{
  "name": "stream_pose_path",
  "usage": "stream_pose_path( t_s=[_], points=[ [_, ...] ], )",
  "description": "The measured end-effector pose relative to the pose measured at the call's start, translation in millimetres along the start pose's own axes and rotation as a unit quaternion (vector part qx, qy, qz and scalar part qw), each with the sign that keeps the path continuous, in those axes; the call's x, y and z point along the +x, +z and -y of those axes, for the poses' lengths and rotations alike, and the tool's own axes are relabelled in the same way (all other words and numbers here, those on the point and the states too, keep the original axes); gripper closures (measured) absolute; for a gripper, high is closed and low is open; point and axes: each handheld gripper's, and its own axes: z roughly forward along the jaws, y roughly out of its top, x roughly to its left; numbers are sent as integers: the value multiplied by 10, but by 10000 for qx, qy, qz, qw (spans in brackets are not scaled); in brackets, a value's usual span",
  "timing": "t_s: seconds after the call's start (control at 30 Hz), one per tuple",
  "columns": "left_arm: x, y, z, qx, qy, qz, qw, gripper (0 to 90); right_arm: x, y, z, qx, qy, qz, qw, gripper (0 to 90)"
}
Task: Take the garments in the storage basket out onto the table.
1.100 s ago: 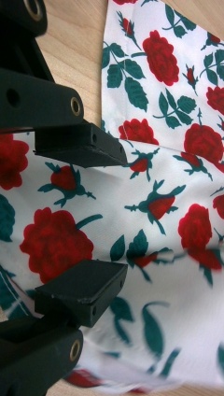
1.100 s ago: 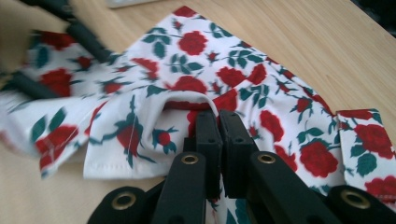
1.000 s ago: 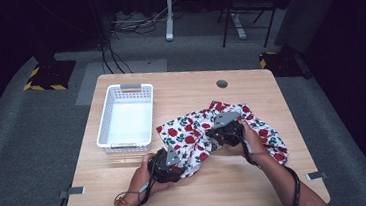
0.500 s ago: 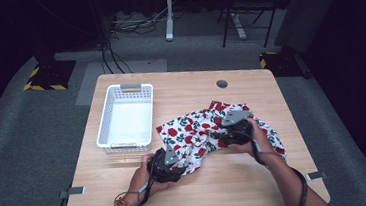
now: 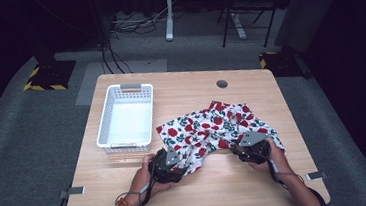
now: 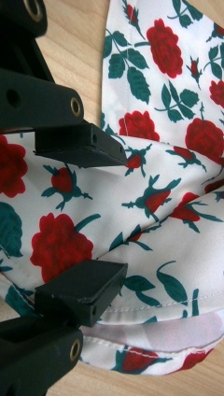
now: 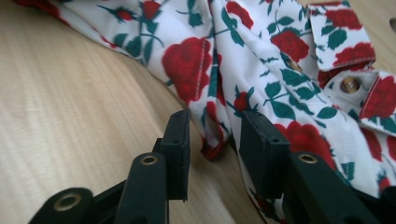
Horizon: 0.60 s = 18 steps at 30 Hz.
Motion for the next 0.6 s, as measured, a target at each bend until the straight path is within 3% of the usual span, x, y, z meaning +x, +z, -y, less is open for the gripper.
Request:
stream_pose_path(
  t_s=[0.1,0.2,0.27,0.43,0.6],
  points=[
    [-13,-2,2,-7,10,23,10000,417,-41,87,25,28,107,54,9999,668],
    [-35,-5,0,9,34,30,10000,417,-55,116,31,48,98,53,9999,810],
    [-47,-3,-3,3,37,26,10000,416,-51,82,37,102,63,24,9999,859],
    [-45,-1,1,-12,2,43,10000,415,1,-220,122,52,-33,-123,9999,875],
    [-63,-4,-5,10,21,-37,10000,415,108,-509,282,136,-112,-62,9998,876]
  ],
)
